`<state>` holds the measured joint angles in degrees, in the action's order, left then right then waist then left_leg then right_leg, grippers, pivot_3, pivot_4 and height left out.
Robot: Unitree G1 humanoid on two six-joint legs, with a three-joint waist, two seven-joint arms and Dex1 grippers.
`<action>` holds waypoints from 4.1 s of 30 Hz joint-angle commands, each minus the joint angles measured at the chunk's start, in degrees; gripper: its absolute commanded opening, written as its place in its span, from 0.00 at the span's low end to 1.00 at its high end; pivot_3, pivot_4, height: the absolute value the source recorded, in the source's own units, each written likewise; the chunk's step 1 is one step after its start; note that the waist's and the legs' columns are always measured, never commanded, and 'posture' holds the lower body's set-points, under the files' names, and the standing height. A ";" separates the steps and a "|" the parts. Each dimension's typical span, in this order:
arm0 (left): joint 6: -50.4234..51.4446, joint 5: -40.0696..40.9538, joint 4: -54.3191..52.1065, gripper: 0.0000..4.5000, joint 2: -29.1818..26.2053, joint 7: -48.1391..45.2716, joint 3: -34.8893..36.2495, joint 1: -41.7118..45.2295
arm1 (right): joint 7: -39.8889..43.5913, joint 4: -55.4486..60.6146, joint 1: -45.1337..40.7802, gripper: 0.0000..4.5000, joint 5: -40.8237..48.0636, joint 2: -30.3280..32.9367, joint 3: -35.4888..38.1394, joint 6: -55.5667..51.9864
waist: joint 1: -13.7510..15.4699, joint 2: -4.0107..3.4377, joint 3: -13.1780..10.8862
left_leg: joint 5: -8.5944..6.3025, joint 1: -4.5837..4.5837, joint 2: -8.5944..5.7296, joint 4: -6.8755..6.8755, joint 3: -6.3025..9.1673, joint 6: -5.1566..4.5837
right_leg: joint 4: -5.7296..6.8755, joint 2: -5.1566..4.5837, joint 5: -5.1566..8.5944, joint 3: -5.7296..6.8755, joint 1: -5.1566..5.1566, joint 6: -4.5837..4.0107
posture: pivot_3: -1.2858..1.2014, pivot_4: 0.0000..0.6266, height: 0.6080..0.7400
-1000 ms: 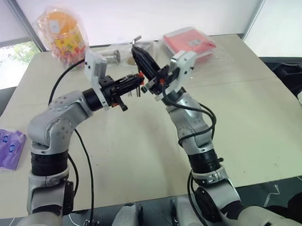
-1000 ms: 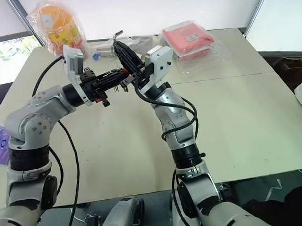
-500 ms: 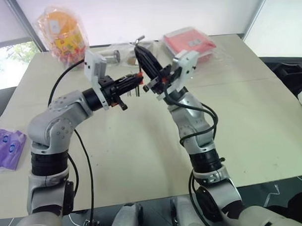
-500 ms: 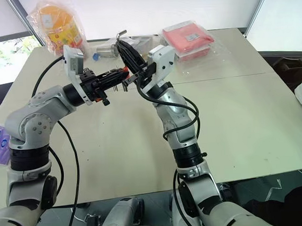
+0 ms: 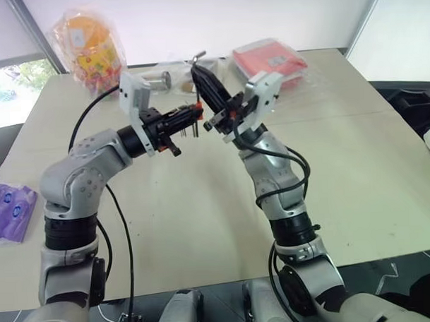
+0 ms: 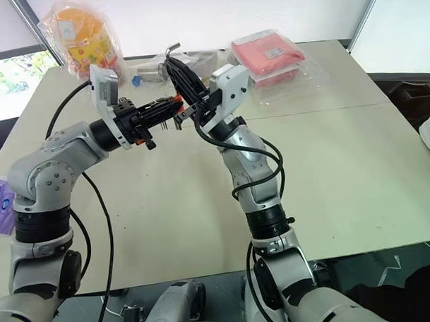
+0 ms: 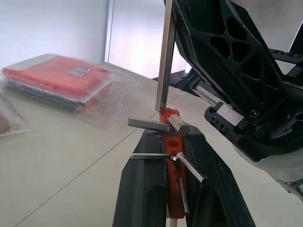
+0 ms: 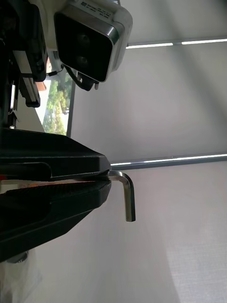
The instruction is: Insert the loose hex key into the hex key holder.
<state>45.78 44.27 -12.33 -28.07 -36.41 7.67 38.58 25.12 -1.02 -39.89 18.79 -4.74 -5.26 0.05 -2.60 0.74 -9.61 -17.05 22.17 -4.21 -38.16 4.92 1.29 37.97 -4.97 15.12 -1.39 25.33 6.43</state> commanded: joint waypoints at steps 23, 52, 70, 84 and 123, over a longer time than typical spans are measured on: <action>-1.09 0.57 -0.48 0.00 -0.08 0.38 1.41 1.94 | 0.25 3.25 0.38 0.01 -0.17 -0.09 -0.79 0.78 | 0.00 0.00 0.00 | 0.00 0.00 0.00 0.00 0.00 0.00 | 0.00 0.00 0.00 0.00 0.00 0.00 | 0.52 0.24 1.00; -0.84 0.82 -0.51 0.00 -0.08 0.35 1.34 2.14 | 2.74 7.40 6.53 0.55 -0.40 5.72 -1.45 -3.04 | 0.08 0.00 0.00 | 0.00 0.00 0.00 0.00 -0.01 0.00 | 0.00 0.00 0.00 0.00 0.00 0.00 | 0.52 0.24 1.00; 2.62 0.84 8.96 0.00 8.70 0.75 -3.29 2.16 | 5.99 20.98 22.83 0.55 4.05 29.02 14.45 -11.94 | 1.69 0.03 -0.01 | 0.00 0.00 -0.04 -0.07 -0.08 -0.02 | -0.10 0.00 0.00 -0.01 -0.13 0.00 | 0.52 0.24 1.00; 8.35 -4.33 37.06 0.00 23.83 5.74 -5.66 8.10 | 1.12 26.82 29.08 0.55 2.67 31.75 17.68 -13.35 | 1.87 0.05 -0.02 | 0.01 0.00 -0.03 -0.11 -0.12 -0.02 | -0.09 0.02 0.00 -0.02 -0.16 0.00 | 0.52 0.24 1.00; -10.41 -24.06 19.67 0.99 -3.59 -15.06 -15.56 6.22 | 19.08 22.48 23.11 0.57 6.27 45.23 13.46 -19.23 | 2.34 0.03 0.02 | -0.07 -0.42 0.03 -0.04 -0.06 -0.15 | -0.73 0.05 0.00 0.01 -0.86 0.00 | 0.52 0.24 1.00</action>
<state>36.70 18.81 11.08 -30.20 -48.92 -10.18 43.56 40.42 20.18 -16.04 22.91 38.37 7.21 -18.01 -0.26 0.77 -9.58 -17.14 21.77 -4.20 -38.20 4.83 1.11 37.22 -4.94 15.12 -1.38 24.48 6.43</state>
